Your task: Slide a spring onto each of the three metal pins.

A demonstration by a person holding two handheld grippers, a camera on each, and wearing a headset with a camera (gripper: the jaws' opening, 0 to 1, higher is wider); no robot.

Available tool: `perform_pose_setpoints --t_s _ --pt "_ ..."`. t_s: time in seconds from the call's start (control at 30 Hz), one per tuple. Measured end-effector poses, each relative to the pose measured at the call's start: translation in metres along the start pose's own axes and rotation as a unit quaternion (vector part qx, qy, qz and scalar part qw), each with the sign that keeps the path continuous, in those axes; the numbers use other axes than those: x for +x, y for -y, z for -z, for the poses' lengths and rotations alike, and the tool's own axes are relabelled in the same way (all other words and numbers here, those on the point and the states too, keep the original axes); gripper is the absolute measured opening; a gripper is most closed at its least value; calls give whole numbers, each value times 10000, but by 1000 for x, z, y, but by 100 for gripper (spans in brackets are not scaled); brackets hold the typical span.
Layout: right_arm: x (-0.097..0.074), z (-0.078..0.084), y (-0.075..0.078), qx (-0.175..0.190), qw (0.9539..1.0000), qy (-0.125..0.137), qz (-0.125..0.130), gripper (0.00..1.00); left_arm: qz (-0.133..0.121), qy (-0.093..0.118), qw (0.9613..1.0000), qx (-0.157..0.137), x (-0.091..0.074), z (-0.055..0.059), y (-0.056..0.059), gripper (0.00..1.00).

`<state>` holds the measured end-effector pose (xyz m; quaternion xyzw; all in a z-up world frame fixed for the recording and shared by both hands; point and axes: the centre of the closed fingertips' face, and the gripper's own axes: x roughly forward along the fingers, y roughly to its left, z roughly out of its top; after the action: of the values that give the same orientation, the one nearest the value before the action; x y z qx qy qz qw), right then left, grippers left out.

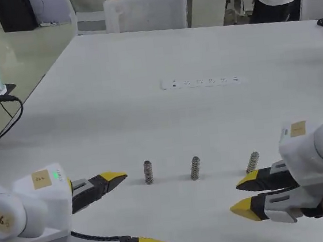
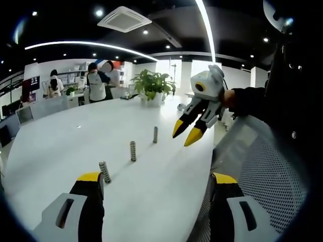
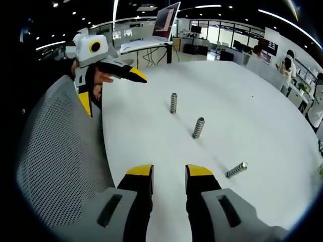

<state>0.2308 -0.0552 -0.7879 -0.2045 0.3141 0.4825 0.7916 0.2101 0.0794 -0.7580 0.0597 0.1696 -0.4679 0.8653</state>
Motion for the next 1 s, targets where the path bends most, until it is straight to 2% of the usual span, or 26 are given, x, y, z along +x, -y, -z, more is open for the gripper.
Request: perform_pose_setpoints --t_s 0.27,0.53,0.8,1.0 --pt "-21 8 23 299 9984 200 447 25 20 -12 10000 -10 2 0 -3 84" --pt "-47 21 45 578 9926 478 952 27 25 5 10000 -18 5 -1 -6 86" --pt "-61 33 52 780 9872 663 1219 36 -3 10 10000 -39 5 -1 -8 88" --pt "-65 41 55 864 9847 751 1313 43 -39 8 10000 -60 4 0 -9 90"
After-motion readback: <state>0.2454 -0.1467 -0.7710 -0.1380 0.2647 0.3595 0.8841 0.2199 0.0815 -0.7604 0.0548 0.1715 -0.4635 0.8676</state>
